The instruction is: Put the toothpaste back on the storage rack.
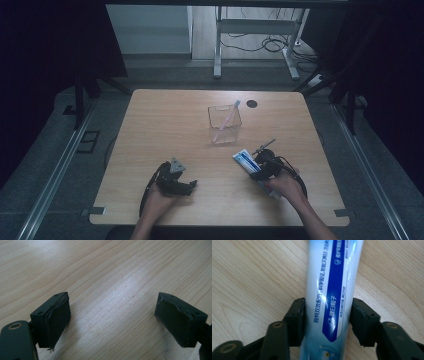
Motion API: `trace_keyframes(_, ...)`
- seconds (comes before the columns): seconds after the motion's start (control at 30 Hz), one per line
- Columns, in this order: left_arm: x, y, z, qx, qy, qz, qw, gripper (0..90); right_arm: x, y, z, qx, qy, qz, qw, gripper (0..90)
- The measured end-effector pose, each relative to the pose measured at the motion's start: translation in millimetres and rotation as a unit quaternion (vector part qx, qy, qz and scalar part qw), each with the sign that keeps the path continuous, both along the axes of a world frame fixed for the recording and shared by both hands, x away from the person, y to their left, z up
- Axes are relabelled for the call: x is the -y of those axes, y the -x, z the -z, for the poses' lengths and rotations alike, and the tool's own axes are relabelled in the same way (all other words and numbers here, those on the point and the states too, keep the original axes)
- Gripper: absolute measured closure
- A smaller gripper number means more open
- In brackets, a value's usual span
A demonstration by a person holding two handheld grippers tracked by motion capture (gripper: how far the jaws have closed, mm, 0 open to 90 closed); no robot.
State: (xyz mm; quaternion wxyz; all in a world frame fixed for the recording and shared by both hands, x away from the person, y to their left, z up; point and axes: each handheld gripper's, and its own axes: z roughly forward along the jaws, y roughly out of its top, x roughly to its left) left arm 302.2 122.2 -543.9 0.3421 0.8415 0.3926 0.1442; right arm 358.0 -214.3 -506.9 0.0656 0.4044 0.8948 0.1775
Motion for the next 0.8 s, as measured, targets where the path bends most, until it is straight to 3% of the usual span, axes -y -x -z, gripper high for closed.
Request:
trace_keyframes(0.27, 0.0, 0.0, 0.1, 0.000, 0.000, 0.000, 1.0000, 13.2, 2.3, 1.4, -5.7, 0.001, -0.003, -0.010, 0.9999, 65.9)
trace_keyframes(0.6, 0.0, 0.0, -0.1, 0.000, 0.000, 0.000, 1.0000, 13.2, 3.0, 4.1, -9.7, 0.009, 0.002, -0.017, 0.9998, 71.2)
trace_keyframes(0.8, -0.1, 0.0, -0.1, -0.001, -0.001, 0.000, 1.0000, 13.2, 7.5, 4.1, -18.4, 0.015, -0.018, -0.014, 0.9996, 71.7)
